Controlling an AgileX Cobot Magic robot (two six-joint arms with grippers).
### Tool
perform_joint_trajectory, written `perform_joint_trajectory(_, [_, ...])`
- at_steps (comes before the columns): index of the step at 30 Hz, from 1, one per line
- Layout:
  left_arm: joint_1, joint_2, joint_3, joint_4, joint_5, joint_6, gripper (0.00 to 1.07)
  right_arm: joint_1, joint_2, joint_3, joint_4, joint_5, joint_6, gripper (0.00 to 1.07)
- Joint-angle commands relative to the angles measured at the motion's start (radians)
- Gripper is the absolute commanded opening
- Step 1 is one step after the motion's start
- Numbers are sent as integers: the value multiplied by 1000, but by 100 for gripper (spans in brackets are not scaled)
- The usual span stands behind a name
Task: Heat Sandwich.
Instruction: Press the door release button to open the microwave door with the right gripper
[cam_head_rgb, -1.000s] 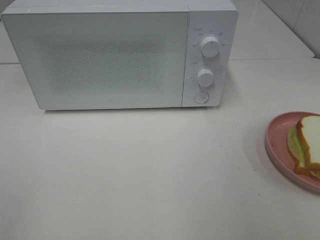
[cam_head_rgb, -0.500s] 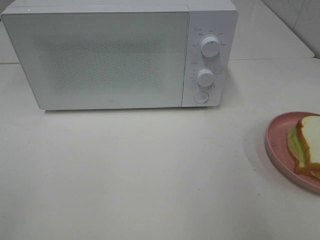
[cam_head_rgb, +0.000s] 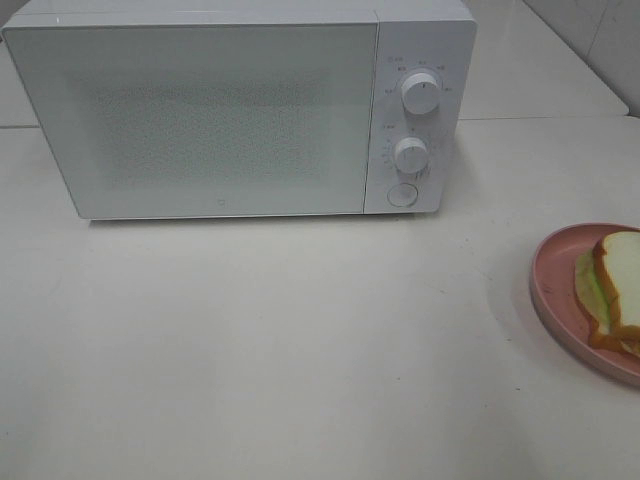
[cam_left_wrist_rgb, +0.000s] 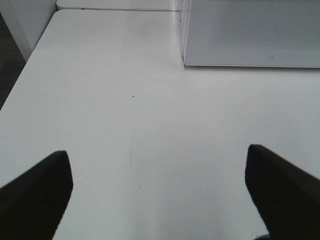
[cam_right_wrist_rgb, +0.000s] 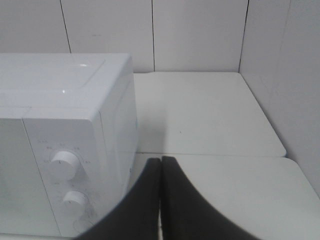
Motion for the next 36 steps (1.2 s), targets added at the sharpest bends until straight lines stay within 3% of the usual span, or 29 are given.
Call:
perform_joint_trajectory(1, [1,-12,2,0,-13,-2,86,48,54,0,-8,-118,20,0])
perform_joint_trajectory(3, [1,-12,2,0,-13,-2,86,118,121,0,-19,-171,20,0])
perform_joint_trajectory(17, [1,-12,2,0,-13,-2,86,315,479,0,-16,-377,21,0])
perform_joint_trajectory(23, [1,-12,2,0,-13,-2,86,396,623,0,57,-464,21,0])
perform_joint_trajectory(29, [1,-12,2,0,-13,-2,86,439,732,0,81,-529,31,0])
perform_joint_trajectory(36, [1,-12,2,0,-13,-2,86,445,891,0,99,-653,216,0])
